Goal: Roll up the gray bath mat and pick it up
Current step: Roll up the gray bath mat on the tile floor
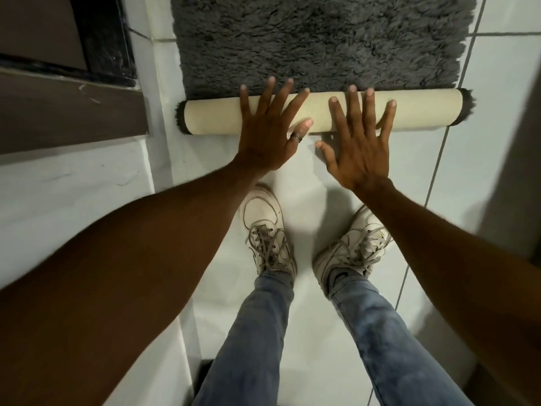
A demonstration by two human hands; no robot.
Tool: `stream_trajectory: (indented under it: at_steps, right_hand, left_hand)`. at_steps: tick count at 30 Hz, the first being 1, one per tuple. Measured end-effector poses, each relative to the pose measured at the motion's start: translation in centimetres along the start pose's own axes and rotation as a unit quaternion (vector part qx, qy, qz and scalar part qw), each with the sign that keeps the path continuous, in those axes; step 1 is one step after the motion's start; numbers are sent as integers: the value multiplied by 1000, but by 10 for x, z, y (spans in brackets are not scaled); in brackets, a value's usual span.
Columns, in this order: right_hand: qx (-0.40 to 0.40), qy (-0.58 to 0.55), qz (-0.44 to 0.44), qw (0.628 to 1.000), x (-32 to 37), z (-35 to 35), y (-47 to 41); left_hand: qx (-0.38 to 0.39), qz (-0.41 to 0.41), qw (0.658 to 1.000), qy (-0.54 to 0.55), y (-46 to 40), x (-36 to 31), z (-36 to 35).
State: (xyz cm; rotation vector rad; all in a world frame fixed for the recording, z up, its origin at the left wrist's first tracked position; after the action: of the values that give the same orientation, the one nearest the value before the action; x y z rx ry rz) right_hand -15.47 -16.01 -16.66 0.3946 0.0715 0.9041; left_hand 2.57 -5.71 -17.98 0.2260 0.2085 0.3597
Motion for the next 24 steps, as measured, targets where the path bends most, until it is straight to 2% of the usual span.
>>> stream_trajectory:
  at_steps: [5,9,11,14,16,18,20,22,24]
  right_hand:
    - [25,18,1,1000,-8,13,-38]
    - [20,15,27,999,-18,33,-59]
    - [43,5,45,998,-24,41,-70]
    - [138,-39,58,988,-35,52,-94]
    - [238,-112,41,964,-42,58,-105]
    - [312,-119,21,942,-46,60,-105]
    - [276,-52,31,959,-45,58,-96]
    - [145,-35,38,988,-39,56,-76]
    - [1,-60,18,998,-33,50,-51]
  left_hand:
    - [-52,18,998,-30,-14,1,4]
    - [-34,31,998,-47,-17,-7,6]
    - [-33,44,998,-37,-22,-6,10]
    - [-49,37,998,-18,-31,-3,19]
    - [-52,12,999,-10,-27,-4,22]
    - [-38,-20,999,-7,-15,-12,22]
    - [-16,-22,1000,2,-3,-19,18]
    - [-14,-4,1000,-5,3,-23,13]
    - [-11,0,1000,-12,-8,-20,13]
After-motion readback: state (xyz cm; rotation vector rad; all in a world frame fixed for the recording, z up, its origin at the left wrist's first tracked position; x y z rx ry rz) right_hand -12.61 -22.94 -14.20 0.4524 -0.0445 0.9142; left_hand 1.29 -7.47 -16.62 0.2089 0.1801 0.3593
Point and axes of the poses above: each hand's wrist, its own y-axis away from the middle knuckle, its own z-axis out of the back of the hand, x = y × z, the point moved 1 cm from there along -y, towards the middle knuckle
